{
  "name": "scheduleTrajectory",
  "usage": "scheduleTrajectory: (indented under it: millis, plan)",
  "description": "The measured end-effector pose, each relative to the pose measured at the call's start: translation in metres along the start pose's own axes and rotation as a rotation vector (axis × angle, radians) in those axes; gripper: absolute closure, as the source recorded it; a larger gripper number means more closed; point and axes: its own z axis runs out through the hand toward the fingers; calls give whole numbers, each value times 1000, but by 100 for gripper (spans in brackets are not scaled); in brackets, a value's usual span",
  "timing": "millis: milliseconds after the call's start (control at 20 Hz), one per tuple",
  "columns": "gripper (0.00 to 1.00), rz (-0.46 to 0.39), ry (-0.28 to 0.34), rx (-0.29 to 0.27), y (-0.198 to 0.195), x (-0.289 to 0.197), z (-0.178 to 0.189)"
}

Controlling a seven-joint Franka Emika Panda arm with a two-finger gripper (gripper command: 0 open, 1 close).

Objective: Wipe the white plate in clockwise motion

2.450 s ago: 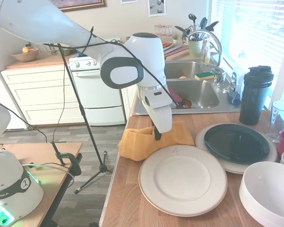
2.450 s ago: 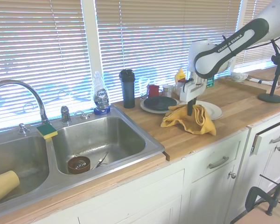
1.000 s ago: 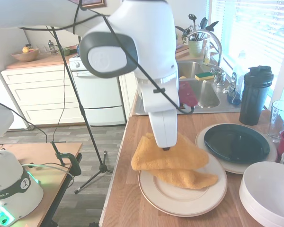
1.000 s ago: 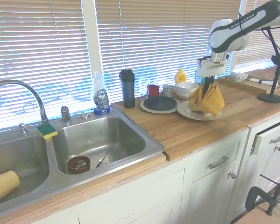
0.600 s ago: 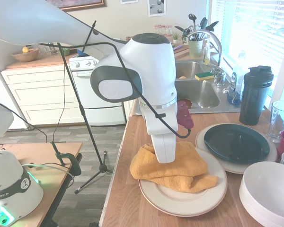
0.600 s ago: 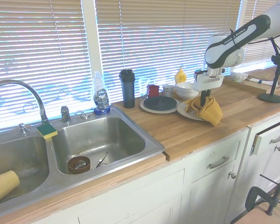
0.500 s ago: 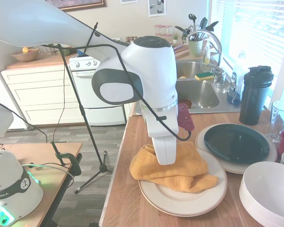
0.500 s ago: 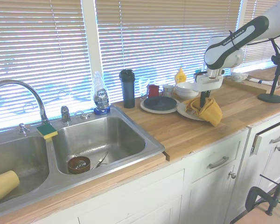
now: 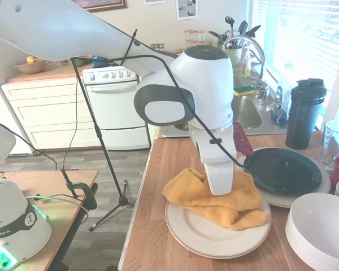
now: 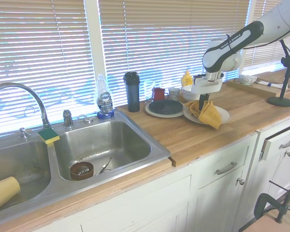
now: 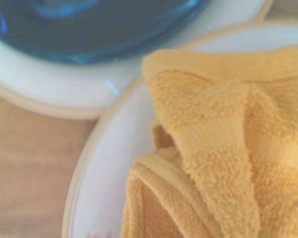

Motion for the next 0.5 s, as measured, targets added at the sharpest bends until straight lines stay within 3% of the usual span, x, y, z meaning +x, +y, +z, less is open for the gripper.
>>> scheduleTrajectory:
  millis: [500]
  plan:
    - [100,96,25,-19,21,53,10]
